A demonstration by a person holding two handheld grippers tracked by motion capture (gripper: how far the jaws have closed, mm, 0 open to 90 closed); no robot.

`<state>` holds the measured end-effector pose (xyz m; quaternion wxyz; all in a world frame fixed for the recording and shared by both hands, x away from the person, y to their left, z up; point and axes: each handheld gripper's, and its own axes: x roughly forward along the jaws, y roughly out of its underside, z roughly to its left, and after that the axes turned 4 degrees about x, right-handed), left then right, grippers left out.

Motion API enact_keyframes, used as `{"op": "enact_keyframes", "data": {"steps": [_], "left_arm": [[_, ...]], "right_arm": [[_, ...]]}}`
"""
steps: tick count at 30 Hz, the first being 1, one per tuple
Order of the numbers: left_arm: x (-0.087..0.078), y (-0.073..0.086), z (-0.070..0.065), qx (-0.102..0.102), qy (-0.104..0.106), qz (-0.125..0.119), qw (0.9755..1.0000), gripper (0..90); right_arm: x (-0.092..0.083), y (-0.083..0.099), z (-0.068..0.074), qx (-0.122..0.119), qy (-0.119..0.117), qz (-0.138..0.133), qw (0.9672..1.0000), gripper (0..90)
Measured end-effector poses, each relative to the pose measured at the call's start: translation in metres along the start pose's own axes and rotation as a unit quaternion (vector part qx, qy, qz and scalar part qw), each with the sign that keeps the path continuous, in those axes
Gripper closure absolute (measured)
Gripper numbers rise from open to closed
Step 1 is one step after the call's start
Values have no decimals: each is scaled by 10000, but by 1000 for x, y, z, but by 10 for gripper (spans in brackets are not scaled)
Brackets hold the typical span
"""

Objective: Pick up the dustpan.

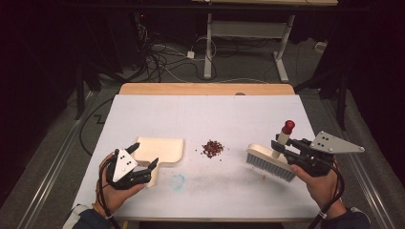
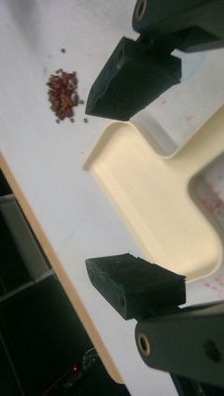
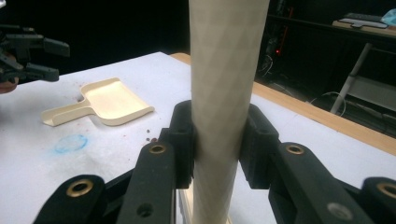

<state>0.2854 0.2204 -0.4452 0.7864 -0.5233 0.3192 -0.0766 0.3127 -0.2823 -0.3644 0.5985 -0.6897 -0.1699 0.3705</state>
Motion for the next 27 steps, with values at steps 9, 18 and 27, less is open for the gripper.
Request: {"op": "enact_keyframes", "data": {"steps": [9,18,27], "left_arm": [[5,5,8,-37,4,216,9998,218],[-2,11,6,5,-15,352,9994,221],[-6,15,4,-118,128,593,9981,221]], "right_arm": [[7,4,3,-86,25,75,9999,702],[23,2,1,-82,4,68,9999,703],[33,0,-3,-40,81,51,9999,703]]}}
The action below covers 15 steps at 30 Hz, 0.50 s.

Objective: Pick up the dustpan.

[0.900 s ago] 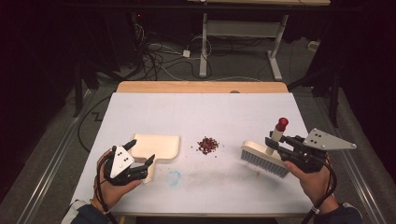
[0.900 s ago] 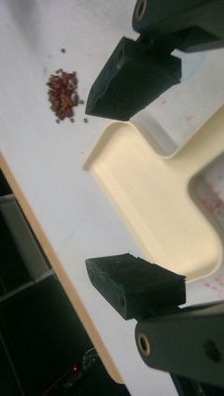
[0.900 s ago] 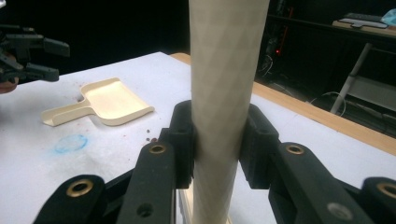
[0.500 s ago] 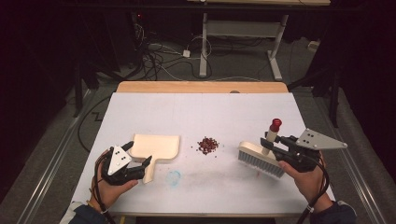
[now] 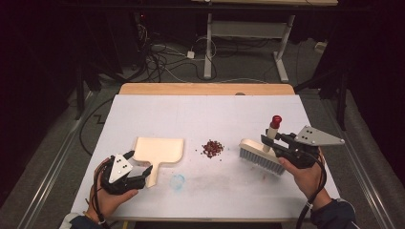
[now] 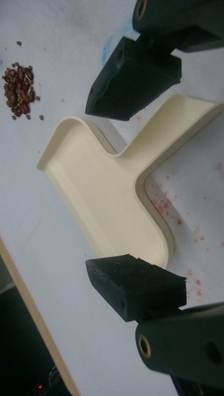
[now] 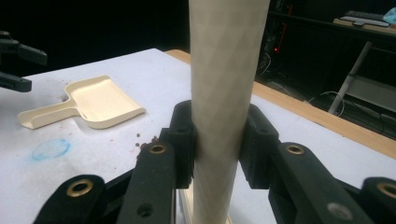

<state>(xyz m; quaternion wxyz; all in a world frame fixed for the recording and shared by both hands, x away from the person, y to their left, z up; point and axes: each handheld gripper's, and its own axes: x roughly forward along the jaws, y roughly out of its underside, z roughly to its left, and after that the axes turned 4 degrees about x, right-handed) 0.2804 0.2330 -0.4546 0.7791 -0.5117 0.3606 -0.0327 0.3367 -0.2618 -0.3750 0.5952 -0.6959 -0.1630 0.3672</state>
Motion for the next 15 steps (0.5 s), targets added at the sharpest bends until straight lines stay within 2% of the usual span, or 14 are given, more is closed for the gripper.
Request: {"op": "enact_keyframes", "data": {"steps": [2,8,9,10,11,12,14,15], "left_arm": [[-1,-2,-2,-67,2,32,10000,221],[-5,-7,-12,14,89,65,9999,220],[-5,-7,-14,-11,67,131,9999,219],[-4,-9,-16,-54,-51,301,9995,217],[-3,-10,-19,-137,-261,539,9981,217],[-2,-11,-21,-282,-308,763,9962,217],[0,-11,-23,-580,-185,1012,9930,217],[2,-11,-26,-730,-184,1166,9903,226]], "right_arm": [[0,0,0,-26,3,0,10000,702],[-3,-2,0,-25,-2,-52,10000,703],[-4,-3,0,-43,-17,-80,10000,703],[-5,-4,1,-43,-8,-88,10000,702],[-6,-4,1,-54,-1,-103,9999,703],[-8,-5,2,-69,2,-96,9999,702],[-8,-6,2,-87,4,-111,9999,703],[-9,-6,2,-84,-5,-111,9999,702]]}}
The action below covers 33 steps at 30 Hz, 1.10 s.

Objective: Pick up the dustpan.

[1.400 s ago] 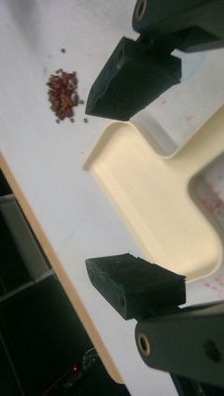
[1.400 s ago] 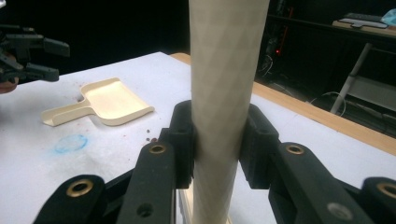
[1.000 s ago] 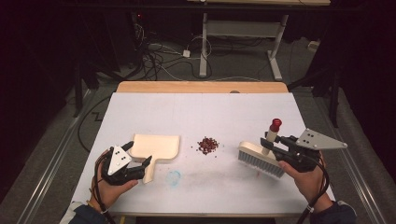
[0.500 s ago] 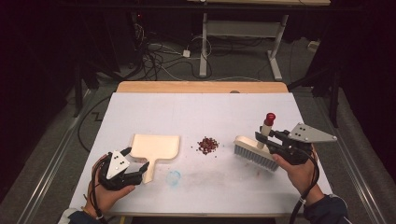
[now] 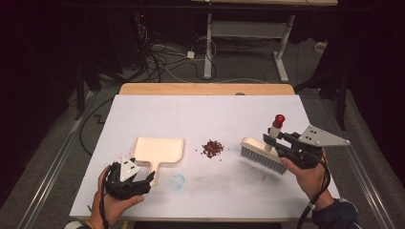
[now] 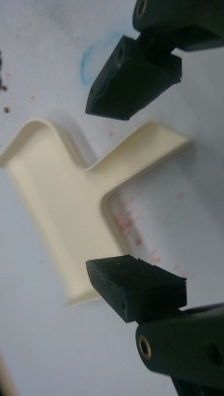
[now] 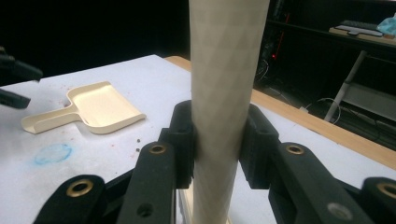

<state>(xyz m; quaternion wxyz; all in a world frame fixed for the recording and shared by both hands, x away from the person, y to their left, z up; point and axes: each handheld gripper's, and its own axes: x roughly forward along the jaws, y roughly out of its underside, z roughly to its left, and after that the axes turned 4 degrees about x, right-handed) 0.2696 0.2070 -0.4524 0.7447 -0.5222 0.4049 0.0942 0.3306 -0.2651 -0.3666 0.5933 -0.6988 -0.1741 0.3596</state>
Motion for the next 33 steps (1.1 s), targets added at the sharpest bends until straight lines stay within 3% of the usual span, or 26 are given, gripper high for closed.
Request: {"op": "enact_keyframes", "data": {"steps": [4,11,16,24,33], "left_arm": [[10,-2,-6,-355,329,335,9983,254],[37,-5,6,-745,457,746,9934,296],[40,-6,6,-707,394,771,9937,289],[44,-6,3,-692,591,708,9933,284],[54,-10,2,-722,428,831,9930,307]], "right_arm": [[-2,-2,0,10,84,-35,10000,702],[-6,-5,0,-56,147,-121,9998,703],[-6,-5,0,-36,117,-123,9999,702],[-7,-4,-1,0,141,-100,9998,702],[-6,-3,-1,18,159,-87,9998,702]]}}
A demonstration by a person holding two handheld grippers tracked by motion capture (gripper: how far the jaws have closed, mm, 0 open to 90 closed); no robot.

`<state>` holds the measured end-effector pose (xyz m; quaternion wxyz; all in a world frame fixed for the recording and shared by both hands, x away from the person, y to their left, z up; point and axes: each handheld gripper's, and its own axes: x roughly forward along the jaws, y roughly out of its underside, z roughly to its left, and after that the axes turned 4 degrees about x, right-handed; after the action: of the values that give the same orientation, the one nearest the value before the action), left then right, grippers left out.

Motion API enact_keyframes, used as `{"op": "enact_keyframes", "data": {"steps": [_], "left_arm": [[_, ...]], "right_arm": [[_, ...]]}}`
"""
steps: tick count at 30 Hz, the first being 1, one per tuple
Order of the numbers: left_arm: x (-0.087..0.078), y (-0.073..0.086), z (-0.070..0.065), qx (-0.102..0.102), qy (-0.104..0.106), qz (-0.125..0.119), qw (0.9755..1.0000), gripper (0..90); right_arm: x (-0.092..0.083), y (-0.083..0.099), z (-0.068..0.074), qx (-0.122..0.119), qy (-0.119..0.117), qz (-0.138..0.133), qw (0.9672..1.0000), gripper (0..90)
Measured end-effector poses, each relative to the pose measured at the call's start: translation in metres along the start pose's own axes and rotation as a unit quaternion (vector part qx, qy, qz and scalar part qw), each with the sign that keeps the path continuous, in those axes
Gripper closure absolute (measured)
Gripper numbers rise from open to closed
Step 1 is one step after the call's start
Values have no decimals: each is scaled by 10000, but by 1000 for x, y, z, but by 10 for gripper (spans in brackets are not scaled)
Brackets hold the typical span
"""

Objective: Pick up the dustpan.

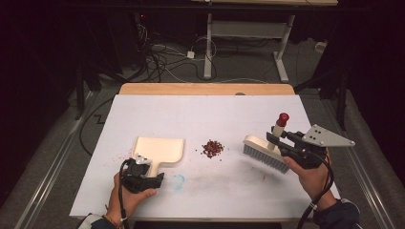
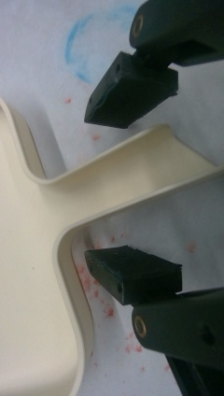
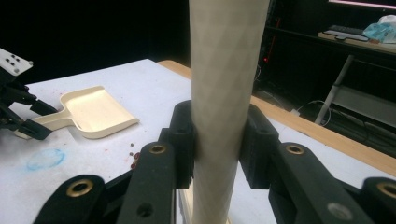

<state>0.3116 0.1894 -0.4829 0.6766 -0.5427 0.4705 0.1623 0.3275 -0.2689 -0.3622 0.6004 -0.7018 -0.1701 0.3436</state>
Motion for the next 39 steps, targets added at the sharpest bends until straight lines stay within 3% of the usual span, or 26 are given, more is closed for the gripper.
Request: {"op": "enact_keyframes", "data": {"steps": [5,6,9,11,15,17,20,26,33,37,39], "left_arm": [[3,-5,0,12,-102,36,9999,334],[3,-6,1,19,-96,30,9999,401],[3,-9,3,102,-33,75,9999,453],[4,-10,5,96,-9,67,9999,556],[5,-13,11,189,64,66,9998,634],[5,-14,12,249,77,82,9996,636],[4,-16,15,545,70,67,9985,638],[-6,-20,31,789,92,145,9967,639],[-26,-21,39,1205,419,211,9916,640],[-36,-20,34,1537,645,204,9858,640],[-38,-19,31,1618,677,231,9842,640]], "right_arm": [[-2,-1,0,3,26,-29,10000,702],[-2,-1,0,-4,14,-52,10000,702],[-2,-2,0,-2,3,-63,10000,702],[-3,-2,-1,-8,-4,-72,10000,703],[-3,-2,-1,10,-12,-78,10000,702],[-3,-2,-2,-1,-16,-87,10000,703],[-2,-1,-2,11,-8,-63,10000,702],[0,-2,-4,35,-38,-69,10000,703],[3,-2,-8,84,-36,-10,10000,703],[5,-2,-8,76,-5,-8,10000,703],[5,-2,-8,76,-16,3,10000,703]]}}
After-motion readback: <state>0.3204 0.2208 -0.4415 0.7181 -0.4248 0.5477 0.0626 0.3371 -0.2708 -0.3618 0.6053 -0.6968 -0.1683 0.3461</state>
